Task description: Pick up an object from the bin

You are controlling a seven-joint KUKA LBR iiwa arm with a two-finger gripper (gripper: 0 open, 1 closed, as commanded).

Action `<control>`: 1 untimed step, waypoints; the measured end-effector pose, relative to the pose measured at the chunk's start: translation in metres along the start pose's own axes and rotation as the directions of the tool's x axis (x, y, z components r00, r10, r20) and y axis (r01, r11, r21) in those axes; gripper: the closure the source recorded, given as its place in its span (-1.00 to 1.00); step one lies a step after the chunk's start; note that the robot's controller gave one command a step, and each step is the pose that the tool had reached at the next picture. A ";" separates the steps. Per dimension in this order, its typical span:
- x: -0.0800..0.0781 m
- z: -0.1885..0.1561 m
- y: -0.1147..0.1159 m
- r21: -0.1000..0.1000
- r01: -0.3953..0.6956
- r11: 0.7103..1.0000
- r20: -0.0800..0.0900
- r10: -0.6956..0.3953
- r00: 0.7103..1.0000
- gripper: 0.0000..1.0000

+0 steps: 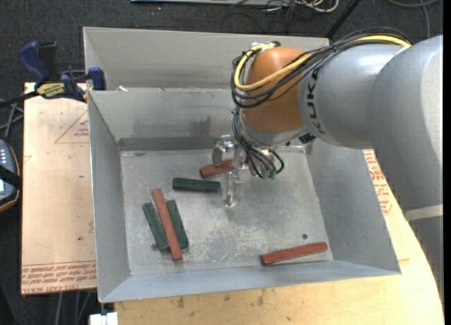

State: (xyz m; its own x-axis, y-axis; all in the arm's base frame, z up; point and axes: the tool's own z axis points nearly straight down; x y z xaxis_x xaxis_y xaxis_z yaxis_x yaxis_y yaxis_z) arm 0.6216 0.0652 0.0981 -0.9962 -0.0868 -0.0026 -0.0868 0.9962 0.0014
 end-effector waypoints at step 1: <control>-0.023 0.026 -0.016 0.000 0.078 0.997 0.002 -0.078 0.997 1.00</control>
Offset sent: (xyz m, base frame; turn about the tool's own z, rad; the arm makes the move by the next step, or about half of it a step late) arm 0.0000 0.0000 0.0000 0.0000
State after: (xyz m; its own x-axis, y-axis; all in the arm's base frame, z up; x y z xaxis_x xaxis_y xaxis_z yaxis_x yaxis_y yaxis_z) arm 0.6456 0.0513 0.0724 -0.9864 -0.1643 -0.0052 -0.1643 0.9864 0.0009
